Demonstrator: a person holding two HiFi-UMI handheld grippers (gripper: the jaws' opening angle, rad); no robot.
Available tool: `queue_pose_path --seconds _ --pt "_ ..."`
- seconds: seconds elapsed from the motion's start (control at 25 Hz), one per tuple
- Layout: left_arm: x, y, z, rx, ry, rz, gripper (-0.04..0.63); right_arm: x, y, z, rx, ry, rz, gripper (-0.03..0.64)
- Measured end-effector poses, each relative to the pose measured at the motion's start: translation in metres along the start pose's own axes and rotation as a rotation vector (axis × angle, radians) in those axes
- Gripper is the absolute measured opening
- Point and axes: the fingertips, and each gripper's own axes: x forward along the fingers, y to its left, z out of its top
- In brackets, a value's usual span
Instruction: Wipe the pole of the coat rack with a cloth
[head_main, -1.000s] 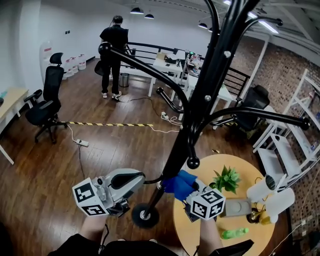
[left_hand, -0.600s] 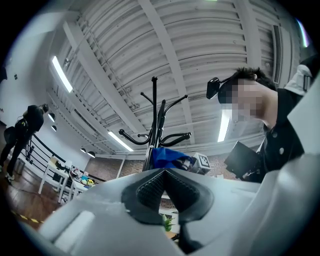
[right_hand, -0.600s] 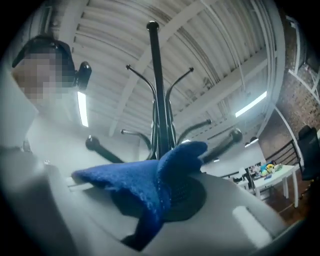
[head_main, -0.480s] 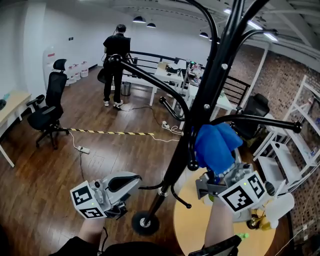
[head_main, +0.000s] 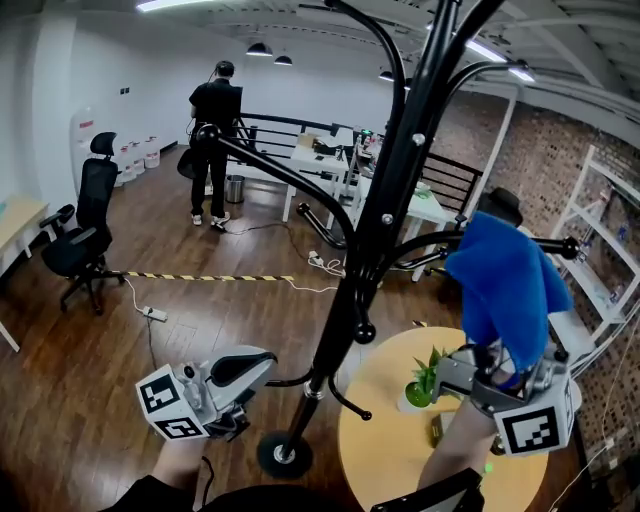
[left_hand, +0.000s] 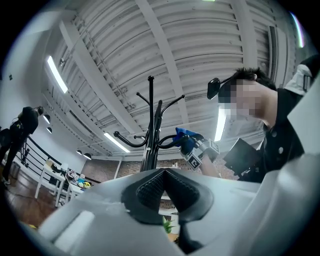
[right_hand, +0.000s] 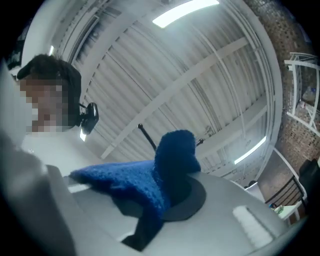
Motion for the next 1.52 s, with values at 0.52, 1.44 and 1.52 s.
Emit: queue_pose_path --seconds 0.52,1.44,1.52 --pt "0.002 0.001 -0.002 -0.005 -0.001 -0.005 0.003 -0.005 -0.016 -0.041 0.022 0.079 -0.042 0.023" --pt "-0.02 0.01 -0.022 -0.074 0.022 0.082 0.003 -0.228 -0.014 -0.383 0.147 1.351 -0.049 0.023" --pt "-0.015 0.01 -0.025 -0.084 0.025 0.067 0.003 -0.252 -0.014 -0.385 0.111 1.467 -0.045 0.023"
